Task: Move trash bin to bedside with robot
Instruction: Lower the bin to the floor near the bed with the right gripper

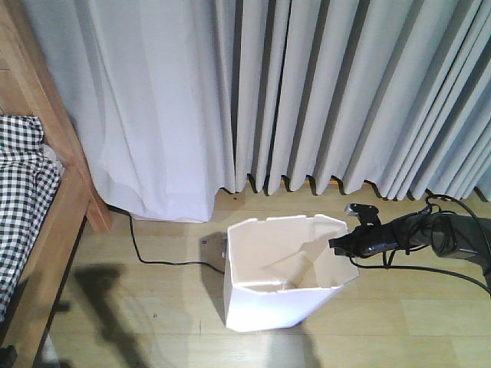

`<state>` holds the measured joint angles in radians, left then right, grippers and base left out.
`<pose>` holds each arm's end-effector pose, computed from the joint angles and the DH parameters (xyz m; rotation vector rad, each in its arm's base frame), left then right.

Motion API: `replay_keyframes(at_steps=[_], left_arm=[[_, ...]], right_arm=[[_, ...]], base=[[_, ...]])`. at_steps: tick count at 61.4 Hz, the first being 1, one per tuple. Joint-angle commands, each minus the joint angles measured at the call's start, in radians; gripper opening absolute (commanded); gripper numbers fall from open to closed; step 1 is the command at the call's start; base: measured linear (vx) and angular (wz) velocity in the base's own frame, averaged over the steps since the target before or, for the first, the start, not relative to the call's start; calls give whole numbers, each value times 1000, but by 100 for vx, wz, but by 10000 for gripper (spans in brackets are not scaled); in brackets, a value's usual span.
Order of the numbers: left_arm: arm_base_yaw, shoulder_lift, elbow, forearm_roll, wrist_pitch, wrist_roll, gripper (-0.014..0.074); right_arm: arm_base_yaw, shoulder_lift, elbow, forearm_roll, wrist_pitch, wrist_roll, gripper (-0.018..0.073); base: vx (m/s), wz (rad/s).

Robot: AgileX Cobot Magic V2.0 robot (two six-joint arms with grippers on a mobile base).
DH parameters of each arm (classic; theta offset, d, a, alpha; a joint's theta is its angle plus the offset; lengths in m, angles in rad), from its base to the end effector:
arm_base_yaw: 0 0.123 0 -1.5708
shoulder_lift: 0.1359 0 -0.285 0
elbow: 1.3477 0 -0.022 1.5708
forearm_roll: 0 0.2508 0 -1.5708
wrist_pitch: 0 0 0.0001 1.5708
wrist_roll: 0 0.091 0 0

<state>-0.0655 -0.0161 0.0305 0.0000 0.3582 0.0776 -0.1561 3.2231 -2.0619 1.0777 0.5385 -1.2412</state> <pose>0.0528 -0.0035 0.1715 0.1327 1.8515 0.0084 0.4360 -0.0269 -0.2277 -0.1758 2.7734 0.5918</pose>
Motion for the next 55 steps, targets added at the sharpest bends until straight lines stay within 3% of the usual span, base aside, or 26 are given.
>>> replay_keyframes(at_steps=[1,23,55], left_arm=[[3,-19,18,0,-70,-5,-7],[3,-19,18,0,-70,-5,-7],[3,-19,18,0,-70,-5,-7]], right_arm=[[-3,4,-24,76,190,61,13],[-3,4,-24,-107,154,292,83],[-3,4,-24,-130,135,293,333]], base=[[0,0],[0,0],[0,0]])
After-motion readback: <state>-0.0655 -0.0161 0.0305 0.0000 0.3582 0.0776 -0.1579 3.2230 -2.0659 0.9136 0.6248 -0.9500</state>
